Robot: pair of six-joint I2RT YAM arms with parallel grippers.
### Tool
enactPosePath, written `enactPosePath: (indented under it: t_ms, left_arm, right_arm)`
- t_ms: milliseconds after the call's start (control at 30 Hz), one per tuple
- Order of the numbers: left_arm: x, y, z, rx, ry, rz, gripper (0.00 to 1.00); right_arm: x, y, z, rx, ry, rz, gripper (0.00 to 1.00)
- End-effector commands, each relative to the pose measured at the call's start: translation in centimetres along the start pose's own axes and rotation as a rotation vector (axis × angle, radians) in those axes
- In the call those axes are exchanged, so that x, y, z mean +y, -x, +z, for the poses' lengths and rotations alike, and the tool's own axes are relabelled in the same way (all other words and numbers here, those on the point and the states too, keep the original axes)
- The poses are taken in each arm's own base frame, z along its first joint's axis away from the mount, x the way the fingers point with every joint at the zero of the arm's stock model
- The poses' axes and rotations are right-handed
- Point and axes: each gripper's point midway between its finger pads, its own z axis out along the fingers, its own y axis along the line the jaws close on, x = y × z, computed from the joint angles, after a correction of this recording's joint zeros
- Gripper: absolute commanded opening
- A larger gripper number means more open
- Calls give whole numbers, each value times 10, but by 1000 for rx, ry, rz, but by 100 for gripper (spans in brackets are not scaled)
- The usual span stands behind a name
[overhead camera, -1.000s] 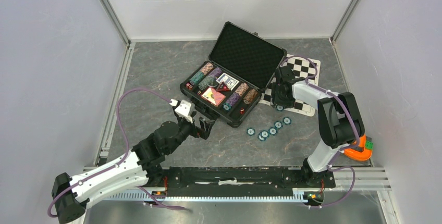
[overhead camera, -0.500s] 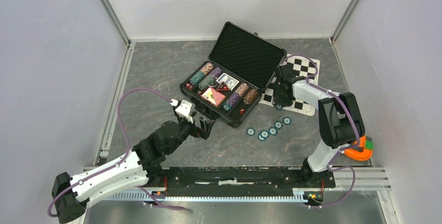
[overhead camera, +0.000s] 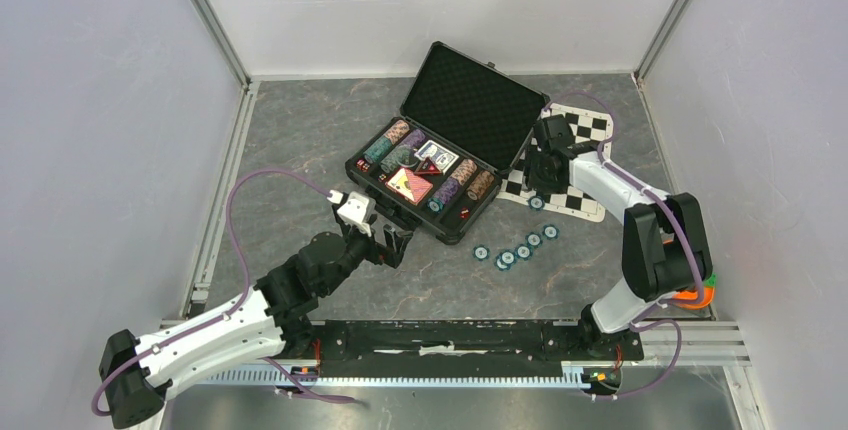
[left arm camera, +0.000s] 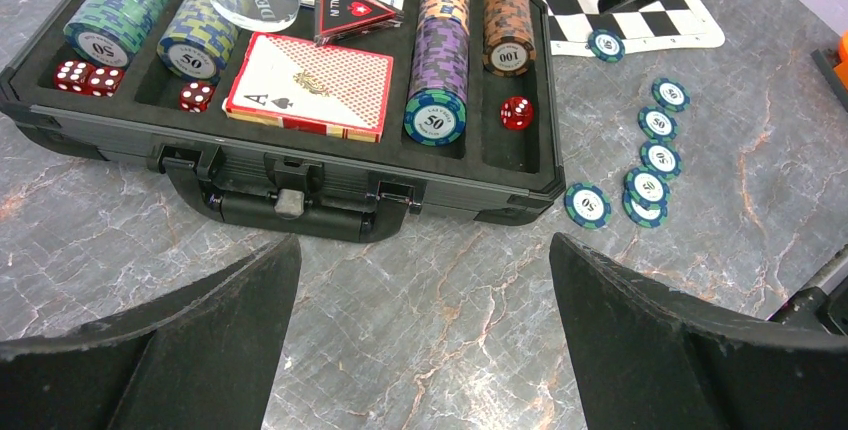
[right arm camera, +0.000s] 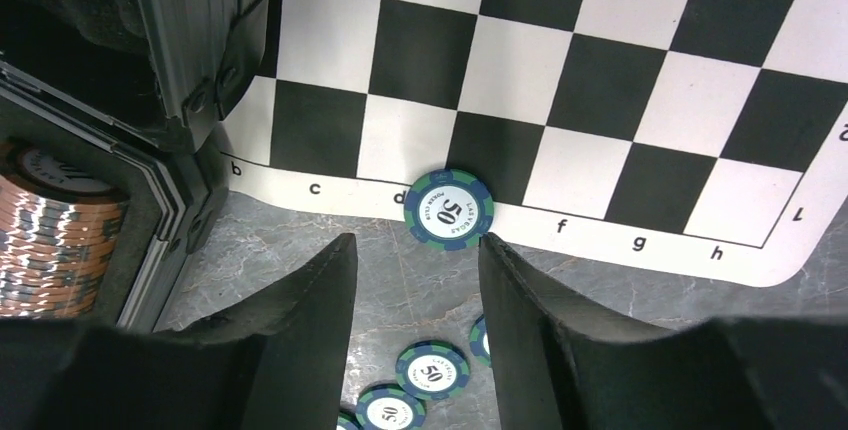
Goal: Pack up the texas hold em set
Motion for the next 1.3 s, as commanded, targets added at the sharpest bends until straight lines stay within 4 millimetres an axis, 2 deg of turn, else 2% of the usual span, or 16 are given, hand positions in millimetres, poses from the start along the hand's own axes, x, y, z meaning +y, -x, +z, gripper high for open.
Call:
enactPosePath:
  t_ms: [0,100,167,767,833,933,1267]
  left_arm:
    - [2,12,1,-35,17,20,100]
    - [3,11,2,-34,21,22,100]
    - [4,11,1,-35,24,22,100]
    - [4,11,2,-34,28,25,100]
    - [4,11,1,-34,27,24,100]
    - [5,11,2,-34,28,25,100]
    - [6,10,3,-29,39,29,100]
  right_arm:
    - [-5,7,-7,-21,-17,-14,57]
    - [-6,-1,2,9,-30,-22,60]
    - [-7,-4,7,15,-30,-19,66]
    - [-12,-36,38,79,-24,5,65]
    - [-11,-39,41,87,-15,-3,62]
    - [-12,-39,40,89,-17,-16,50]
    - [-10,-17,15,21,-1,-24,34]
